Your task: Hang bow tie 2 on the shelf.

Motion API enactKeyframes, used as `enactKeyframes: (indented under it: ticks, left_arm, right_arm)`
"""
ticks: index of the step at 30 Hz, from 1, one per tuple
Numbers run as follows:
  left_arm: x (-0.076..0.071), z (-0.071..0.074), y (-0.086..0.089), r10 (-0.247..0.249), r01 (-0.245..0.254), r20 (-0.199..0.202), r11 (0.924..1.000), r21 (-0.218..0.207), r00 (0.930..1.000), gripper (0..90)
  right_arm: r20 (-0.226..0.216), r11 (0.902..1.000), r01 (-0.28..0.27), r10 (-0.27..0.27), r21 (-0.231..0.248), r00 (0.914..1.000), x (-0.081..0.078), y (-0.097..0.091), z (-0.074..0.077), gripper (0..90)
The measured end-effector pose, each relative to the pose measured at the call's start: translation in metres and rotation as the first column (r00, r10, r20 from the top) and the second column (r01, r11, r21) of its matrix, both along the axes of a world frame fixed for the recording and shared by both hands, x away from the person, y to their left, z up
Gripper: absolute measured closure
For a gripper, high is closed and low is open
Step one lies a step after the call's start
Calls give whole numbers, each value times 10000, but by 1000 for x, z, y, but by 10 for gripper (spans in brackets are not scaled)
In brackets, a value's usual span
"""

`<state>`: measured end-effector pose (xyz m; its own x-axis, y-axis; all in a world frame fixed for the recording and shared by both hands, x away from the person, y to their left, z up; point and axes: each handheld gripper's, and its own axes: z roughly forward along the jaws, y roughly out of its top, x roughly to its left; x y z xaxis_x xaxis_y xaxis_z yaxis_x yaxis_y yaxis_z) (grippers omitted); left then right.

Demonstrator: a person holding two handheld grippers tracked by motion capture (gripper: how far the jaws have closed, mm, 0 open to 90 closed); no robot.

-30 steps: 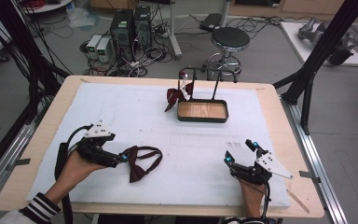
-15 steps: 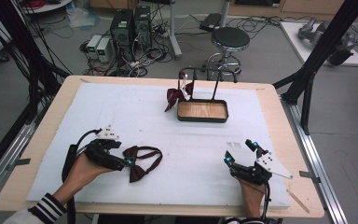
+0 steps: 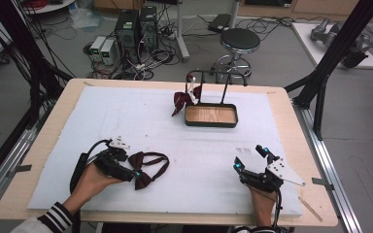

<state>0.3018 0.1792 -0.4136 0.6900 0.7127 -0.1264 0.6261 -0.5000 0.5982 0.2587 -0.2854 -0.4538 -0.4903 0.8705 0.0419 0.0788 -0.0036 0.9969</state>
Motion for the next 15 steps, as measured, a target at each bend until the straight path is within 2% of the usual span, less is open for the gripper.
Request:
enactKeyframes:
  ticks: [2, 7, 15]
  left_arm:
    - [0, 0, 0, -48, 48, -134, 10000, 55, 9999, 207]
    - [-2, -3, -2, -40, 44, -409, 9999, 104, 9992, 227]
    - [-2, -4, -3, -6, 11, -511, 10000, 90, 9987, 233]
  right_arm:
    - [104, 10000, -4, 4, -44, 9999, 1, -1, 0, 94]
    - [53, 10000, -8, 8, -24, 10000, 0, 0, 0, 94]
    - [61, 10000, -1, 1, -14, 10000, 1, -1, 0, 94]
